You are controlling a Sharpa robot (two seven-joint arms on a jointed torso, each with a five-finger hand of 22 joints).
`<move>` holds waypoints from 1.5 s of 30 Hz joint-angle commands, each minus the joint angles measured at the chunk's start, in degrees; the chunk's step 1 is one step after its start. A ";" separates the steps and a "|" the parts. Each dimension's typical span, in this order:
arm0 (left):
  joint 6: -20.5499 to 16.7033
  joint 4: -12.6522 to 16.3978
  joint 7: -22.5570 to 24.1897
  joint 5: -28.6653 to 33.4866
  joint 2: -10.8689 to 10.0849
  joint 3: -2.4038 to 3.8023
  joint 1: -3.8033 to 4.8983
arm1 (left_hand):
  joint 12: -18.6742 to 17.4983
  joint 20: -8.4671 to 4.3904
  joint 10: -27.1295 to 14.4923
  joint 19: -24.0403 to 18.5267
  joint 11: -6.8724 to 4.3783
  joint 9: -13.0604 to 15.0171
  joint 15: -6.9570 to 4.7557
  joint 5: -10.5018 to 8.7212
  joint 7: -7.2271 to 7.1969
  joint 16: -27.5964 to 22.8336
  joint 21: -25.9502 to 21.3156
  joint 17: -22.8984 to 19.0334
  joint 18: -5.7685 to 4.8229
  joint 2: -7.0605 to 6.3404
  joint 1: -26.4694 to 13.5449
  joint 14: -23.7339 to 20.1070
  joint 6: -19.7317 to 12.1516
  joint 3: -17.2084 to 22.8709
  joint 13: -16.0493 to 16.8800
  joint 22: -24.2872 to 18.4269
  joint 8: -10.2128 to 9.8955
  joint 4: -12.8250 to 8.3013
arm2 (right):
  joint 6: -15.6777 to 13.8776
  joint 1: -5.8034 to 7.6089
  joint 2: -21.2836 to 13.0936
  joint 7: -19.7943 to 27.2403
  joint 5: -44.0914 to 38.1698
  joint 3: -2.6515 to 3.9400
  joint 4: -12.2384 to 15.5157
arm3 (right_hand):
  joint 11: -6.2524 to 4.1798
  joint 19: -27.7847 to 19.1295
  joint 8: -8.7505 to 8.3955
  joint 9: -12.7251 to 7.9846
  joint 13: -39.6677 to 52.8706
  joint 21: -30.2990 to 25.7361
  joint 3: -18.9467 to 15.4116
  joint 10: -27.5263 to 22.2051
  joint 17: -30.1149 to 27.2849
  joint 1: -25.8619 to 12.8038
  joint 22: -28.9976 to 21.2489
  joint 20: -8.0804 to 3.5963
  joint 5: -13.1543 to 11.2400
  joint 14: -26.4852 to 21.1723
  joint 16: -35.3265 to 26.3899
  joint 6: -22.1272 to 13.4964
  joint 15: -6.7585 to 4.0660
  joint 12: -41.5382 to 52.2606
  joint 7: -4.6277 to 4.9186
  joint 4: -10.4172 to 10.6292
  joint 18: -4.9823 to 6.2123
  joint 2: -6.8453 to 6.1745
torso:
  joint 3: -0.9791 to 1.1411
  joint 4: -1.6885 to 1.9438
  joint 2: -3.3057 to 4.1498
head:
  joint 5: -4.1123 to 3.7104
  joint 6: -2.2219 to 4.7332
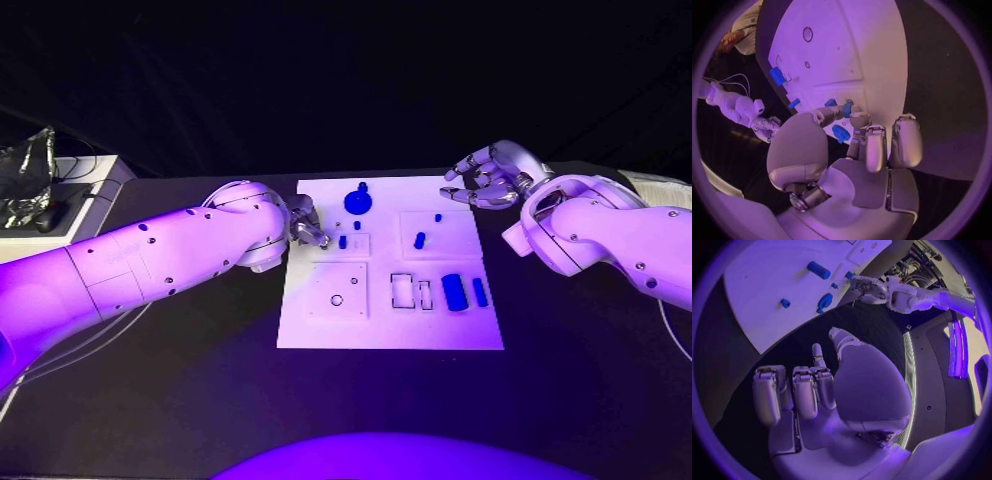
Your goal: Assemble the parts on the task board
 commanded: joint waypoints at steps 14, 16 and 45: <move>5.54 -1.18 -2.63 -0.55 0.07 -0.88 -1.10 | 0.08 0.04 0.36 0.16 -0.14 -0.11 0.14 0.29 -0.30 0.22 -0.02 13.18 -0.48 1.05 1.81 5.50 0.11 6.50 0.09 -0.07 -0.24 -6.92 | 0.66 -0.03 -0.02 0.50 -0.56 0.02 0.07 | -0.23 4.31 0.27 0.05 13.36 -0.13 0.09 4.24 14.01 -0.42 12.58 -0.38 -0.17 5.81 -0.03 -0.53 -0.41 -0.21 -0.04 0.24 0.13 -0.10 | 0.00 -0.04 0.01 | 0.05 -0.21; 5.43 -1.26 -2.60 -0.28 0.15 -0.88 -1.10 | 0.05 0.05 0.33 0.13 -0.09 -0.20 0.16 0.24 -0.27 0.23 -0.05 13.19 -0.47 0.97 1.72 5.50 0.14 6.16 0.05 -0.10 -0.31 -6.76 | 0.65 -0.03 -0.03 0.51 -0.56 0.02 0.08 | -0.23 4.31 0.27 0.05 13.36 -0.13 0.09 4.24 14.01 -0.42 12.58 -0.38 -0.17 5.81 -0.03 -0.53 -0.41 -0.21 -0.04 0.24 0.13 -0.10 | 0.02 -0.04 0.00 | 0.08 -0.24; 5.47 -1.73 -2.56 0.55 0.41 -0.91 -1.09 | -0.46 -0.01 -1.05 -0.17 -0.15 -2.57 0.08 0.42 -0.53 -0.21 -0.67 12.48 -0.34 -0.53 -0.41 5.27 1.29 -9.64 -0.89 -0.59 -1.54 2.96 | 0.49 -0.03 -0.08 0.62 -0.57 0.02 0.13 | -0.23 4.22 0.35 0.21 13.26 -0.35 -0.04 4.13 13.93 -0.40 12.44 -0.40 -0.20 5.79 -0.07 -0.68 -0.42 -0.31 -0.03 0.46 0.18 -0.13 | 0.05 -0.04 0.02 | 0.16 -0.25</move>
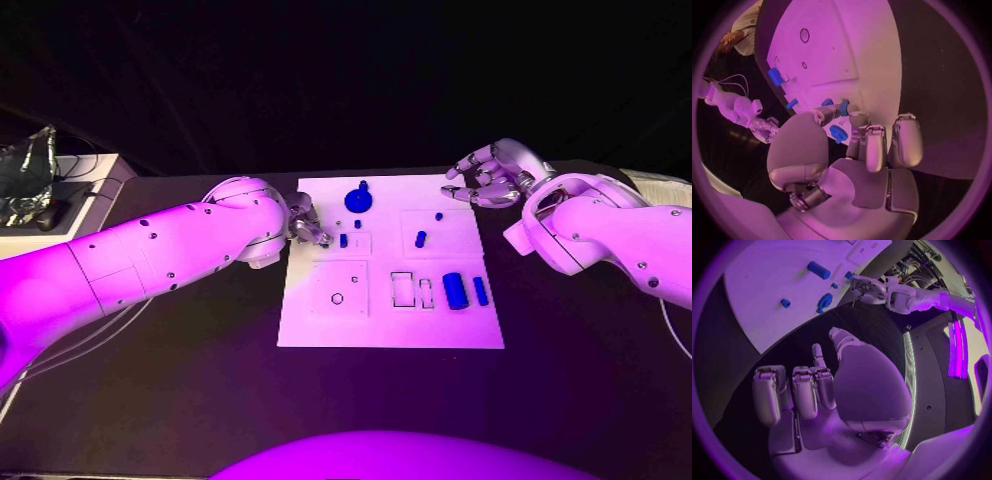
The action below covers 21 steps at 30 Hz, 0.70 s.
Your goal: Assemble the parts on the task board
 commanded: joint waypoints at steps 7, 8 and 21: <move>3.92 -0.55 -2.47 0.61 0.11 -0.99 -1.31 | -0.19 0.01 -0.14 -0.18 0.41 -0.19 0.10 0.13 0.23 -0.23 -0.28 12.44 -0.34 -0.26 0.04 5.26 0.07 -2.22 -0.10 -0.11 -0.59 1.26 | 0.47 -0.03 -0.02 0.59 -0.53 0.02 0.12 | -0.23 4.22 0.35 0.09 13.29 -0.35 0.12 4.13 13.93 -0.40 12.41 -0.40 -0.20 5.79 -0.07 -0.29 -0.42 -0.31 0.01 0.30 0.18 -0.13 | -0.01 0.00 0.02 | 0.00 -0.12; 3.97 -0.57 -2.47 0.59 0.12 -0.99 -1.31 | -0.17 0.01 -0.13 -0.16 0.42 -0.20 0.10 0.13 0.23 -0.24 -0.27 12.43 -0.34 -0.27 0.09 5.26 0.07 -2.43 -0.07 -0.07 -0.59 1.36 | 0.46 -0.03 -0.03 0.59 -0.53 0.02 0.12 | -0.23 4.22 0.35 0.09 13.29 -0.35 0.12 4.13 13.93 -0.40 12.41 -0.40 -0.20 5.79 -0.07 -0.29 -0.42 -0.31 0.01 0.30 0.18 -0.13 | 0.00 0.00 0.03 | 0.00 -0.15; 6.08 -0.87 -2.58 -0.60 0.15 -1.00 -1.22 | -0.38 0.06 -0.51 -0.39 0.50 -0.29 0.17 0.10 0.32 -0.43 -0.54 12.12 -0.26 -0.51 0.87 5.15 -0.09 -5.14 -0.48 -0.46 -0.58 2.50 | 0.49 -0.03 -0.06 0.57 -0.53 0.02 0.15 | -0.23 4.22 0.35 0.09 13.29 -0.35 0.12 4.13 13.93 -0.40 12.41 -0.40 -0.20 5.79 -0.07 -0.29 -0.42 -0.31 0.01 0.30 0.18 -0.13 | -0.02 0.02 0.00 | 0.00 -0.17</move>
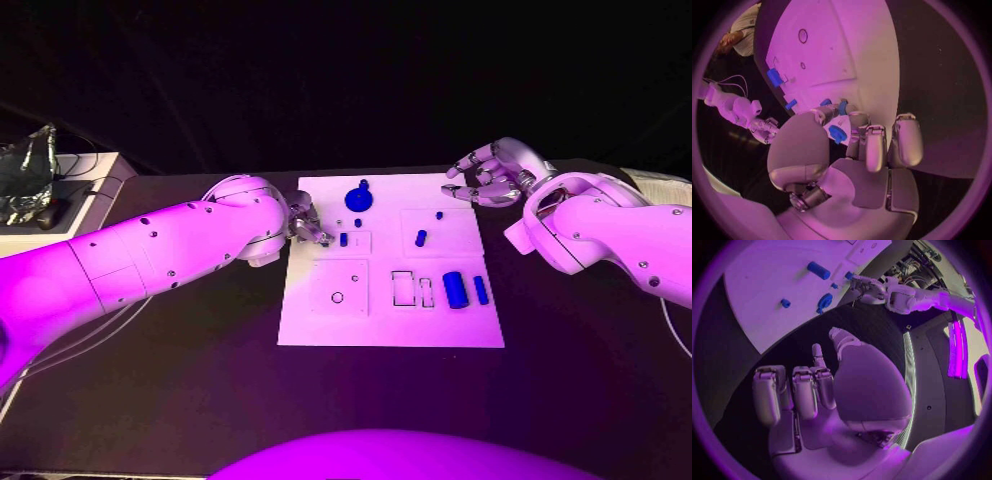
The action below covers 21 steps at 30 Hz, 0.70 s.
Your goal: Assemble the parts on the task board
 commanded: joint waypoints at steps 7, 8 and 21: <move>6.43 -0.67 -2.45 -0.43 0.10 -0.98 -1.25 | -0.41 0.07 -0.19 -0.37 0.08 -0.08 0.17 0.16 0.40 -0.22 -0.30 12.10 -0.27 -0.01 1.14 5.14 -0.25 -0.78 -0.11 0.01 -0.58 0.05 | 0.50 -0.03 -0.02 0.57 -0.51 0.02 0.10 | -0.23 4.22 0.35 0.10 13.30 -0.35 0.12 4.13 13.93 -0.40 12.43 -0.40 -0.20 5.79 -0.07 -0.29 -0.42 -0.31 0.00 0.30 0.18 -0.13 | -0.03 -0.05 0.01 | 0.00 -0.04; 6.62 -0.69 -2.46 -0.50 0.11 -0.98 -1.24 | -0.40 0.07 -0.18 -0.38 0.08 -0.09 0.17 0.17 0.40 -0.21 -0.31 12.11 -0.27 0.00 1.21 5.15 -0.25 -0.82 -0.08 0.00 -0.58 0.05 | 0.50 -0.03 -0.02 0.56 -0.51 0.02 0.10 | -0.23 4.22 0.35 0.10 13.30 -0.35 0.12 4.13 13.93 -0.40 12.43 -0.40 -0.20 5.79 -0.07 -0.29 -0.42 -0.31 0.00 0.30 0.18 -0.13 | -0.02 -0.06 0.01 | -0.03 -0.03; 7.13 -1.05 -2.48 -0.32 0.18 -0.96 -1.02 | -0.51 0.24 -0.56 -0.62 0.38 -0.45 0.39 0.19 0.77 -0.43 -0.60 11.76 -0.19 0.49 0.95 5.02 -0.63 -3.76 -0.35 -0.37 -0.95 2.30 | 0.52 -0.03 -0.03 0.55 -0.52 0.02 0.08 | -0.23 4.22 0.41 0.21 13.25 -0.35 -0.03 4.08 13.86 -0.44 12.43 -0.40 -0.24 5.77 -0.09 -0.39 -0.41 -0.36 0.00 0.50 0.18 -0.16 | -0.06 0.03 0.03 | -0.12 -0.07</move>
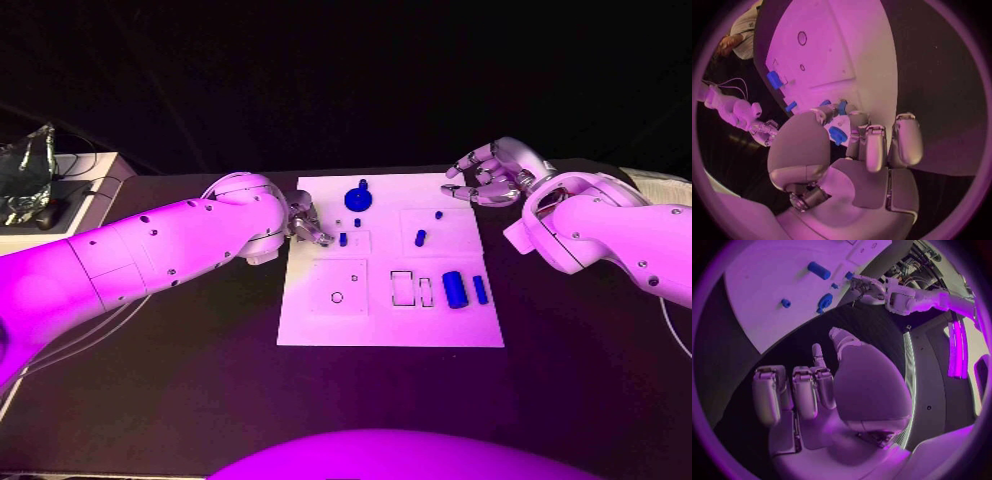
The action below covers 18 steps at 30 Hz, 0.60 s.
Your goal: Assemble the parts on the task board
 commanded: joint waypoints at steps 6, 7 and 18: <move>5.46 -0.71 -2.52 1.03 -0.08 -1.02 -1.32 | -0.50 0.21 -0.79 -0.61 0.42 -0.79 0.61 0.27 1.06 -0.48 -0.62 11.60 -0.11 0.25 -1.03 4.95 -1.21 -3.38 -0.54 -0.55 -1.71 0.70 | 0.51 -0.03 -0.03 0.57 -0.51 0.02 0.06 | -0.23 4.22 0.18 0.05 13.21 -0.35 0.13 4.08 13.86 -0.44 12.45 -0.40 -0.24 5.77 -0.09 -0.40 -0.41 -0.36 0.00 0.34 0.18 -0.16 | -0.01 0.03 -0.02 | -0.07 -0.15; 5.59 -0.72 -2.52 1.14 -0.08 -1.02 -1.32 | -0.53 0.26 -0.90 -0.65 0.46 -0.95 0.64 0.29 1.09 -0.49 -0.66 11.58 -0.10 0.18 -0.57 4.94 -1.34 -3.75 -0.59 -0.59 -1.88 0.58 | 0.51 -0.03 -0.02 0.57 -0.51 0.02 0.06 | -0.23 4.22 0.18 0.05 13.21 -0.35 0.13 4.08 13.86 -0.44 12.45 -0.40 -0.24 5.77 -0.09 -0.40 -0.41 -0.36 0.00 0.34 0.18 -0.16 | 0.00 0.04 -0.04 | -0.09 -0.17; 7.14 -0.87 -2.43 2.47 -0.02 -1.01 -0.91 | -0.63 0.41 -1.36 -0.90 0.55 -1.58 0.76 0.34 1.18 -0.53 -0.92 11.51 -0.02 0.68 1.97 4.89 -1.41 -4.59 -0.87 -0.91 -2.37 0.43 | 0.56 -0.04 0.08 0.58 -0.52 0.02 -0.02 | -0.23 4.22 0.18 0.05 13.21 -0.35 0.13 4.08 13.86 -0.44 12.45 -0.40 -0.24 5.77 -0.09 -0.40 -0.41 -0.36 0.00 0.34 0.18 -0.16 | 0.04 -0.04 -0.06 | 0.03 -0.09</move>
